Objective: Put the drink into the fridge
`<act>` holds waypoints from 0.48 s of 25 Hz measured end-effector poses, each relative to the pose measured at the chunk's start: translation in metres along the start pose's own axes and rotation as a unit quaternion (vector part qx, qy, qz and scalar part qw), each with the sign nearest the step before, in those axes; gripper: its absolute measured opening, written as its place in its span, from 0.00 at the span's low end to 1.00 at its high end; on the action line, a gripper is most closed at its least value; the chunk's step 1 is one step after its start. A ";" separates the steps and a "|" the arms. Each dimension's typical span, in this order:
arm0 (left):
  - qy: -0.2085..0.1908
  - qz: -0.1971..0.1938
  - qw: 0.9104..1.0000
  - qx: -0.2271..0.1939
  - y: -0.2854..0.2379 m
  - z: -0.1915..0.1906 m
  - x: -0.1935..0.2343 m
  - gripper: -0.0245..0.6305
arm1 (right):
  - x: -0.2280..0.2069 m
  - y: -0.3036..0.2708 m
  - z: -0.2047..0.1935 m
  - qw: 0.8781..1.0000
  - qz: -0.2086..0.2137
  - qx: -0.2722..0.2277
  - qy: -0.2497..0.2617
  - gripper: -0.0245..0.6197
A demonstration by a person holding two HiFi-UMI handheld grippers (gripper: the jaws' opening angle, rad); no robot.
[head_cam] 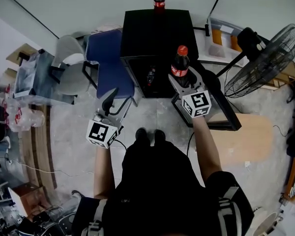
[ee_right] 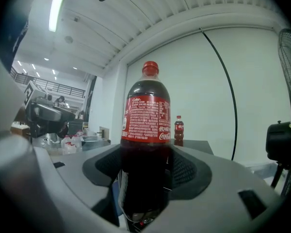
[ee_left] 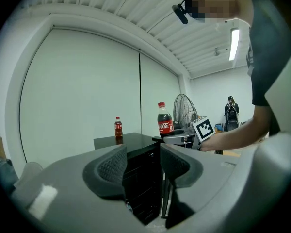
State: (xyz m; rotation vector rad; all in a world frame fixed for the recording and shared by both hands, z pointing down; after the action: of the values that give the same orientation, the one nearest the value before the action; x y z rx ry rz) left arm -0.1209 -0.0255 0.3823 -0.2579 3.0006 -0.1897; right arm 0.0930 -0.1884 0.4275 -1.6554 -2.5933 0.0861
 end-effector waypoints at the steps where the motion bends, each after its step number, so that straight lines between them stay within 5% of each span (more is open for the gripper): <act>1: 0.001 -0.003 1.000 0.001 0.000 -0.001 0.000 0.35 | 0.002 0.001 -0.003 1.000 0.000 0.000 -0.002 0.49; 12: 0.004 -0.059 0.998 -0.001 -0.015 -0.012 0.012 0.35 | 0.029 -0.001 -0.027 0.999 -0.029 0.014 -0.015 0.49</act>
State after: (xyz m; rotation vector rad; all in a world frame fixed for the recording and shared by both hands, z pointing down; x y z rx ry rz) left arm -0.1319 -0.0406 0.3951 -0.4352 2.9962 -0.2001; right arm 0.0818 -0.1622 0.4552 -1.5808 -2.6470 0.1429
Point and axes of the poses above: the fingertips, and each gripper's own axes: y backward along the fingers, x to its left, z out of its top, the point moved 5 cm from there along y, backward along the fingers, and after that the axes turned 14 degrees about z, right-handed, at the moved point
